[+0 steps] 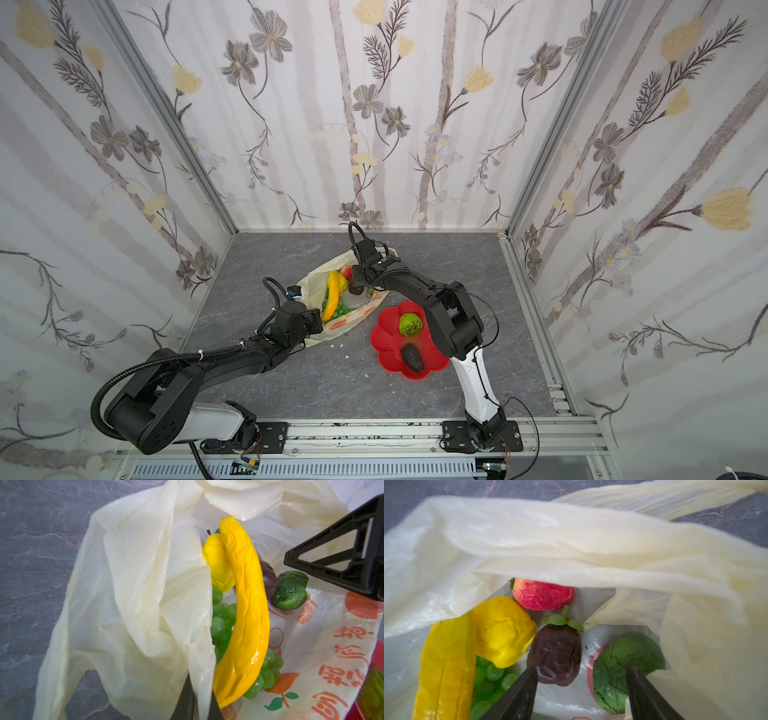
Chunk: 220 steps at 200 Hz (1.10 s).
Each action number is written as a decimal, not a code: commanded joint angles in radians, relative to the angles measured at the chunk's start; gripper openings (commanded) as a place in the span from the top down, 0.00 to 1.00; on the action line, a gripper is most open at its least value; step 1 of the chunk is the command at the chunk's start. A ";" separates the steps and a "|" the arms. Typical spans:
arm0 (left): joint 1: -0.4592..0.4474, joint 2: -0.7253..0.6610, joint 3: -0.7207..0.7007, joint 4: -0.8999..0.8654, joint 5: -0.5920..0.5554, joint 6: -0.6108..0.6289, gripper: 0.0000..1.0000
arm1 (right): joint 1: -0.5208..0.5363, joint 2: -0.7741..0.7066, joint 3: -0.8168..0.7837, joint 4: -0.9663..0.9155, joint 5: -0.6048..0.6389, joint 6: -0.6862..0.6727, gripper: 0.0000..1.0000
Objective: Take fruits out of the plastic bag
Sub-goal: Pick up the fruit from the plastic bag.
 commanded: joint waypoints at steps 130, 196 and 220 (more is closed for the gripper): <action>-0.001 0.010 0.010 0.015 0.000 -0.006 0.91 | -0.017 0.042 -0.032 -0.035 0.086 0.027 0.24; -0.003 0.004 0.009 0.015 -0.005 -0.004 0.91 | -0.017 0.089 0.018 -0.017 0.039 0.021 0.29; -0.003 0.007 0.011 0.015 -0.005 -0.004 0.91 | -0.017 0.084 0.017 -0.012 0.029 0.013 0.33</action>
